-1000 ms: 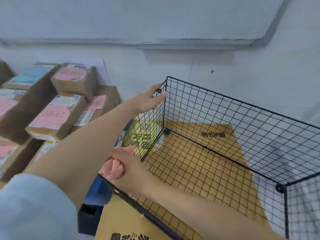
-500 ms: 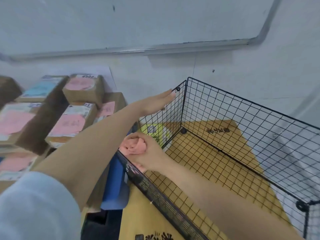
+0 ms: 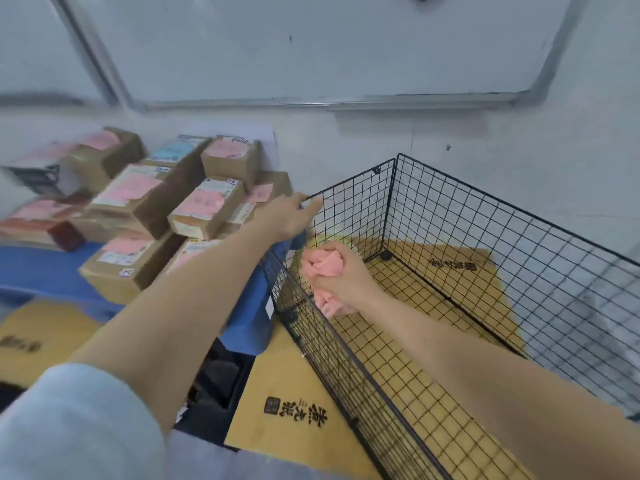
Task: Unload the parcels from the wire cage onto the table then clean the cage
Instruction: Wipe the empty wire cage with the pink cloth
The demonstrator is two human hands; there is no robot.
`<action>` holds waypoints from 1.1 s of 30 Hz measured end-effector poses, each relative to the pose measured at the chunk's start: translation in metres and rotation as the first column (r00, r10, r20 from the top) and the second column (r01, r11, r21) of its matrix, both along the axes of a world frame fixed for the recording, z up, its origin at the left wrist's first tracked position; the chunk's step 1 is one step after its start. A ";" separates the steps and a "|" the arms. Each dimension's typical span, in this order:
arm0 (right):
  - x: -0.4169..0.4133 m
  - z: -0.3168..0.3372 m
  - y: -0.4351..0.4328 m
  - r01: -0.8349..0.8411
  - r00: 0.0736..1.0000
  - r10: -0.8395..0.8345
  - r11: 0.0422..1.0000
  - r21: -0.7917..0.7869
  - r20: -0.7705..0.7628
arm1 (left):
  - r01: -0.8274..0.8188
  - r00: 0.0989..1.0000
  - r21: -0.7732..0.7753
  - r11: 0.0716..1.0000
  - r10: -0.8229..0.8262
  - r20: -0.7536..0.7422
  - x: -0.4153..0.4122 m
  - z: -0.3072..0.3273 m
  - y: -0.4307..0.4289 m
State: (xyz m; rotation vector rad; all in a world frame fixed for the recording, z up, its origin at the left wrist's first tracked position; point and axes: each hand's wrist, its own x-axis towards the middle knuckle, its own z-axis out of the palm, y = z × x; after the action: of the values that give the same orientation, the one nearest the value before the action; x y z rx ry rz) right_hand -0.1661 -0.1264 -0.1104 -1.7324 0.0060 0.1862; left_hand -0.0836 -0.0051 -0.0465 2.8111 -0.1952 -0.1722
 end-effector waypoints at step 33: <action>0.091 -0.075 0.027 0.281 0.950 -0.273 0.959 0.034 -0.152 | 0.228 0.969 0.193 0.954 -0.242 0.049 0.119 -0.027 0.013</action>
State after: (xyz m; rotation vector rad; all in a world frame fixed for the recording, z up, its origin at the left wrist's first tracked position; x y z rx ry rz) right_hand -0.0749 -0.0998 -0.1854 -1.6390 0.3474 0.1041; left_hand 0.0351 0.0084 -0.0740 2.9753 -0.5600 -0.1499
